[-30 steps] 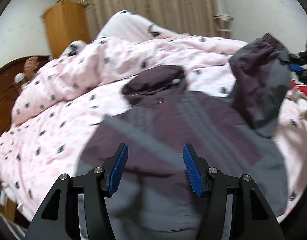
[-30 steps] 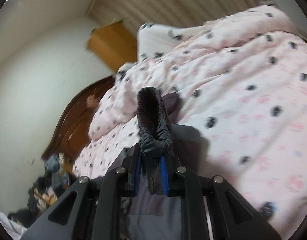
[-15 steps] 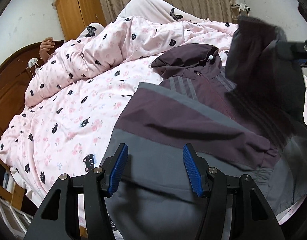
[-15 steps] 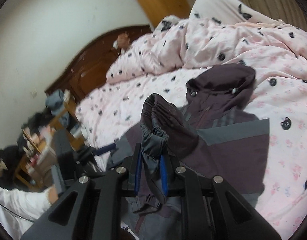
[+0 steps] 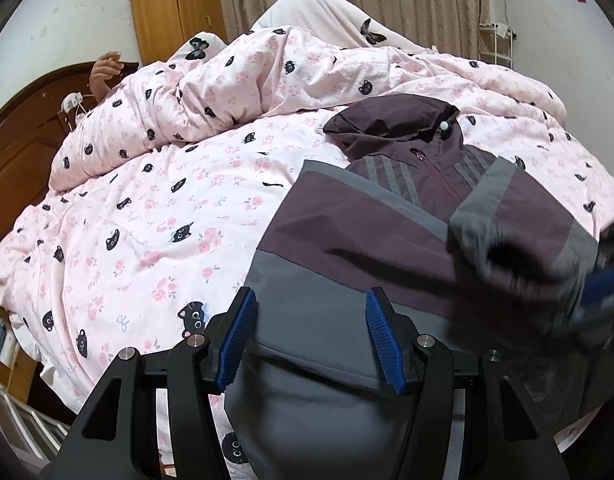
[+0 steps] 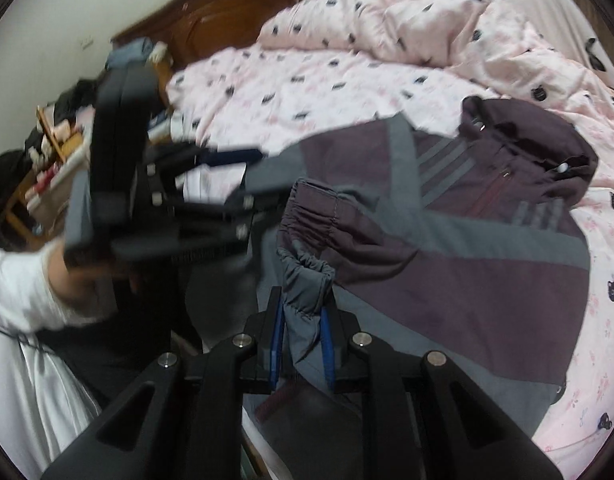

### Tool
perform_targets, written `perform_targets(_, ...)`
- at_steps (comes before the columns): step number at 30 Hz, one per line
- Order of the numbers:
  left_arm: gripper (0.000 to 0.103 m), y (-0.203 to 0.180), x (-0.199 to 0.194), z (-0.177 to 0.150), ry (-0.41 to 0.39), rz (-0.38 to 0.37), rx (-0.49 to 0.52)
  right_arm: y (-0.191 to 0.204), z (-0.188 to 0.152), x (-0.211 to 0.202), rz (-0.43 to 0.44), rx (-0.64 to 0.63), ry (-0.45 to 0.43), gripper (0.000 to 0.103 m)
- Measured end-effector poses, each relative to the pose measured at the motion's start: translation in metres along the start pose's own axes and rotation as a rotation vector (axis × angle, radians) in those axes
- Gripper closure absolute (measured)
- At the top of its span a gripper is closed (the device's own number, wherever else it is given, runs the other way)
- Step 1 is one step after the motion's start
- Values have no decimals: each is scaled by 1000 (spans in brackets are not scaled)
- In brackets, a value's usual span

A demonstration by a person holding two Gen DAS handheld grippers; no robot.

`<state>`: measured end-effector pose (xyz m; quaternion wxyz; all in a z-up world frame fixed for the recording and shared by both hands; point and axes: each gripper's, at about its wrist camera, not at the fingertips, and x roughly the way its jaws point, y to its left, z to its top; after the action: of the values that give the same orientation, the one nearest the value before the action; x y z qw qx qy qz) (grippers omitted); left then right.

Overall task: Fold clothes
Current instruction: 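Carry the held sleeve with the right tool across the jacket front, then lower the sleeve onto the jacket and open the right tool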

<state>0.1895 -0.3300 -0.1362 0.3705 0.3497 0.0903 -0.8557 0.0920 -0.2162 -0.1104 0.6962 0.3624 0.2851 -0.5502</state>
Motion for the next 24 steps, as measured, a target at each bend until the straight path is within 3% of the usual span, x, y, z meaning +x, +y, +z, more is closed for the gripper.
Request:
perform_targets(7, 51, 6, -6, 13, -20, -26, -31, 2, -6, 12, 28, -34, 30, 80)
perform_targets(11, 51, 6, -14, 22, -39, -69, -46, 8, -6, 10, 58, -66, 19, 64)
perform_targets(14, 51, 0, -17, 26, -38, -120, -41, 14, -7, 7, 77, -93, 11, 58)
perform_targets(18, 51, -16, -12, 26, -6, -188, -9, 19, -7, 4, 90, -114, -1, 58)
perform_targets(24, 51, -36, 3, 15, 40, -154, 76, 17, -6, -12, 140, -110, -46, 58)
